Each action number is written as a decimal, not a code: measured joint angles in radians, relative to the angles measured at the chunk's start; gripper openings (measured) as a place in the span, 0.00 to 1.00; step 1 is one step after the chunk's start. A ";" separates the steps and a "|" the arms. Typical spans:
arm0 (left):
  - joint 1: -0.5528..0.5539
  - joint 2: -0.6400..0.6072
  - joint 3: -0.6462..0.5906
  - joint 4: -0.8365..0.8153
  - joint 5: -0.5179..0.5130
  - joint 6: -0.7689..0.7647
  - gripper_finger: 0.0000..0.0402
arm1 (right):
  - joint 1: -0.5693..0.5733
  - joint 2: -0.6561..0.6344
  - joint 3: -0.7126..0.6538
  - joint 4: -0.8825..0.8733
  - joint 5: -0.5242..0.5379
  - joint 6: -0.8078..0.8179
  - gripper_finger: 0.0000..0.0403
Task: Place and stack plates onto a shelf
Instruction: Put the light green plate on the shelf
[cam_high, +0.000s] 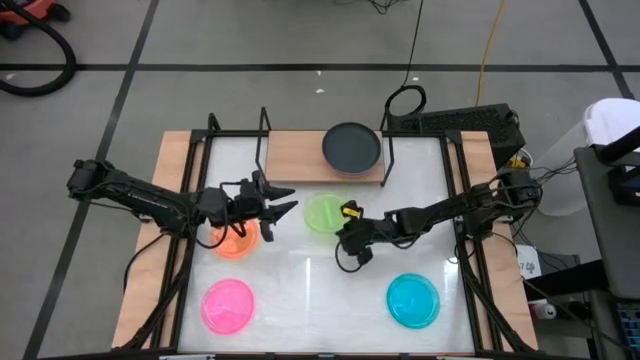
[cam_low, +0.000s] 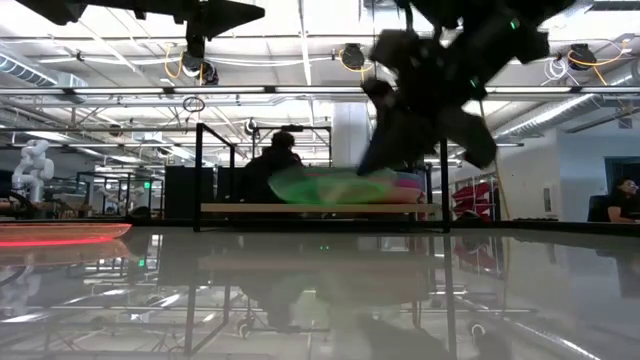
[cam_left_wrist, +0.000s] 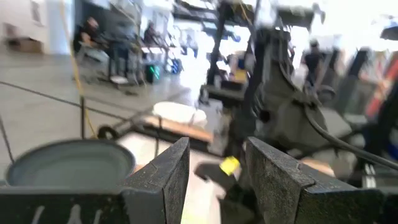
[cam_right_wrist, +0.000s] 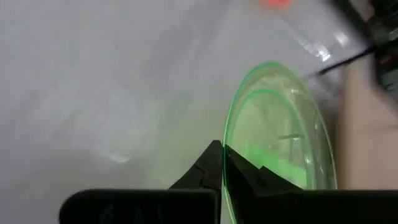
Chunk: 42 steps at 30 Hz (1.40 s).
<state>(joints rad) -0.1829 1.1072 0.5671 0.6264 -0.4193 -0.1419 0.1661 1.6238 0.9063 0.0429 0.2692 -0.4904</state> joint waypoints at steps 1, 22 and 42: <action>0.000 0.000 0.000 0.022 -0.022 -0.002 0.41 | -0.011 0.000 0.018 0.006 0.008 -0.006 0.00; 0.008 0.000 0.000 0.140 -0.080 0.108 0.41 | -0.375 0.249 0.428 0.127 -0.171 -0.078 0.00; 0.009 0.000 0.000 0.127 -0.080 0.110 0.41 | -0.428 0.436 0.447 0.206 -0.221 -0.068 0.00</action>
<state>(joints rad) -0.1741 1.1072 0.5671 0.7532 -0.4992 -0.0315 -0.2615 2.0598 1.3529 0.2490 0.0479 -0.5581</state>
